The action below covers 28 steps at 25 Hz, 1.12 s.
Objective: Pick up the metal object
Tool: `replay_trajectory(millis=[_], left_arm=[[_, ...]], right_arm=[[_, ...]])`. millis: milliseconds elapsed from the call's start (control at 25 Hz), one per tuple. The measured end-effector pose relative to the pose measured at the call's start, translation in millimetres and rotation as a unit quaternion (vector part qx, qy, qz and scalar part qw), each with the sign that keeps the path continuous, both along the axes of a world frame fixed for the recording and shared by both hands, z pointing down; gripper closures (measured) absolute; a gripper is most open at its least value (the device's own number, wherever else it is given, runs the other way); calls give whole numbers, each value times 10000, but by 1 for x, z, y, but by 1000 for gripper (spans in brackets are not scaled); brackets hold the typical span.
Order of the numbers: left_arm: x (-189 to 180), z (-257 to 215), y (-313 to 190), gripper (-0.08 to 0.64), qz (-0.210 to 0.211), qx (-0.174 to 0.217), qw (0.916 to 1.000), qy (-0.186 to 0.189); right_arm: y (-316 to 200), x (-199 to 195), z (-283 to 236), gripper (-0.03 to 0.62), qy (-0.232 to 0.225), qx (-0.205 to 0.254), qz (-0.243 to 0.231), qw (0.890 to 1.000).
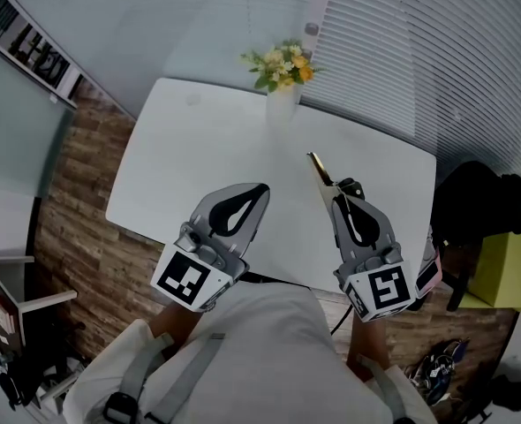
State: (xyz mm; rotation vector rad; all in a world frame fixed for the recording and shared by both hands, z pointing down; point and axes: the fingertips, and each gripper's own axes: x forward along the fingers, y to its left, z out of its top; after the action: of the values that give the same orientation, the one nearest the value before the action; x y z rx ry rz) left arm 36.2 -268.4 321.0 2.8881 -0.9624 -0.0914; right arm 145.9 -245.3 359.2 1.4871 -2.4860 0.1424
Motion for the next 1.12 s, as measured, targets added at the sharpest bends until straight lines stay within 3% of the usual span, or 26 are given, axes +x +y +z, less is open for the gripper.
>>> replay_trajectory(millis=[480, 1120], left_arm=[[3, -4, 4, 560, 24, 19, 10000, -13], [6, -3, 7, 560, 10, 4, 10000, -29]], right_arm=[[22, -4, -68, 563, 55, 521, -86, 9986], [26, 1, -73, 565, 47, 590, -60, 9982]])
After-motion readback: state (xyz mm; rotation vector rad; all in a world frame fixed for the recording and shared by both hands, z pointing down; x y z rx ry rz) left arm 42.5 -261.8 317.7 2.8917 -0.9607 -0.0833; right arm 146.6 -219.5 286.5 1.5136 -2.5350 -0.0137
